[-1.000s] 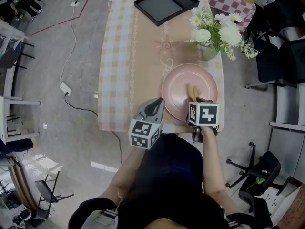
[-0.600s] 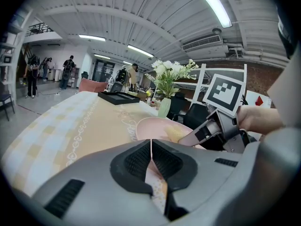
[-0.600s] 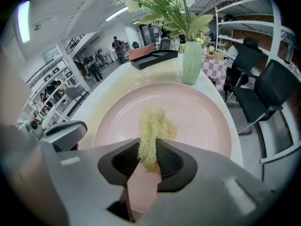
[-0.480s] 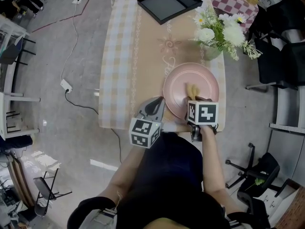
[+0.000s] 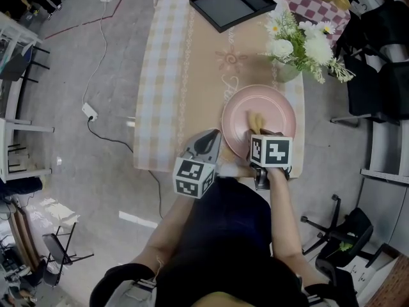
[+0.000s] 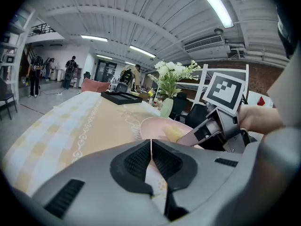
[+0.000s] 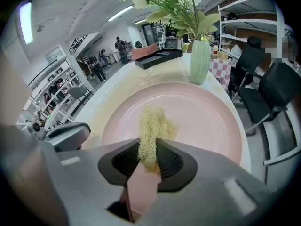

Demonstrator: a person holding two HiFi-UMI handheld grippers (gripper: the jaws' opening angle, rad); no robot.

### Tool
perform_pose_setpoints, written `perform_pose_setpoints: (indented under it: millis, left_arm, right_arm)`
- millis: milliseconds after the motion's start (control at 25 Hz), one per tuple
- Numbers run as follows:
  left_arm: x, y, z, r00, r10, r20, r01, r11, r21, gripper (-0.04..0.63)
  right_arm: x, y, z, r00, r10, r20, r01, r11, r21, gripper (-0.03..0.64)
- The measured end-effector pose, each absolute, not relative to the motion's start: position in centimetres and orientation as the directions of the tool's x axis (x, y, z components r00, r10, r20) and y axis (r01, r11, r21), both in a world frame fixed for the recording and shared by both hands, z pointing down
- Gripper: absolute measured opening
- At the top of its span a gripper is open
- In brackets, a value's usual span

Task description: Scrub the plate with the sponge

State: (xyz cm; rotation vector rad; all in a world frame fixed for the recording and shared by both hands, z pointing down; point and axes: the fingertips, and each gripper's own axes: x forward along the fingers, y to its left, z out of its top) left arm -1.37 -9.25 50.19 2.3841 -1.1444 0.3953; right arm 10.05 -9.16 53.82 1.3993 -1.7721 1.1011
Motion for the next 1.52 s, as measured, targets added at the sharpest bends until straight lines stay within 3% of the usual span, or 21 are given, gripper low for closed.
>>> perform_pose_setpoints:
  millis: [1520]
  left_arm:
    - [-3.7,-9.8,50.5,0.566,-0.691,0.449,-0.824,-0.491,0.282,0.017]
  right_arm:
    - [5.3,-10.3,53.8,-0.374,-0.439,0.817,-0.927,0.143,-0.348,0.092]
